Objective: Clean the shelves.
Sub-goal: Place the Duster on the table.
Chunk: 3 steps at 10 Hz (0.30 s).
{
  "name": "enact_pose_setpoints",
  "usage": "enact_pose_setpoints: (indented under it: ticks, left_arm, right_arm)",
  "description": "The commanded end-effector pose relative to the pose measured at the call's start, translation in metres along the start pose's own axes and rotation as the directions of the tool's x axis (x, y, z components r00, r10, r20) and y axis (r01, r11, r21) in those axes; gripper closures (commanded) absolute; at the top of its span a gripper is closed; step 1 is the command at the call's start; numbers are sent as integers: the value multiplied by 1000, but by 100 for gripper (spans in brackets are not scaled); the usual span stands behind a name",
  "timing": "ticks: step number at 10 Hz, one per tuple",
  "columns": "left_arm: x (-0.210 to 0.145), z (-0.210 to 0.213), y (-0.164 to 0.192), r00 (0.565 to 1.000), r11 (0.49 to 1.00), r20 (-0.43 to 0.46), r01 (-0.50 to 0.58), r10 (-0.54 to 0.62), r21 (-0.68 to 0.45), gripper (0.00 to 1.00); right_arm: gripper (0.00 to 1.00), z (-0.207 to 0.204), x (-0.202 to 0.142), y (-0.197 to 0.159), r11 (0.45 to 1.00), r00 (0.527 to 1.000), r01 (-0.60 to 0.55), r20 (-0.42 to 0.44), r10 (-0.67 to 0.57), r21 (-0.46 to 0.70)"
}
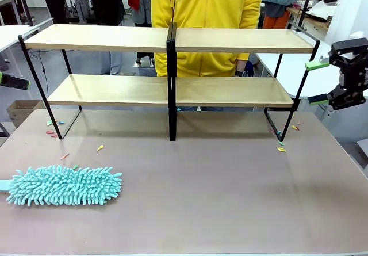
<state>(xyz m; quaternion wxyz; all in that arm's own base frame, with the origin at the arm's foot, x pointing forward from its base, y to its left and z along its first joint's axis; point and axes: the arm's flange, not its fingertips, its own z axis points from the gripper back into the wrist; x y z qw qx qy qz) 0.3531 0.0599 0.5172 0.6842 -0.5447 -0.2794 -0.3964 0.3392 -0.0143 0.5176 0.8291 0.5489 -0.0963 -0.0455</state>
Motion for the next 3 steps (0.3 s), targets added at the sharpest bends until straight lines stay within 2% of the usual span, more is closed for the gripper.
enact_pose_setpoints:
  ticks: [1, 3]
  left_arm:
    - [0, 0, -1, 1000, 1000, 13, 13, -13, -13, 0]
    - [0, 0, -1, 1000, 1000, 13, 13, -13, -13, 0]
  right_arm:
    - [0, 0, 2, 3, 999, 999, -32, 5, 32, 26]
    - [0, 0, 2, 3, 999, 999, -32, 5, 32, 26]
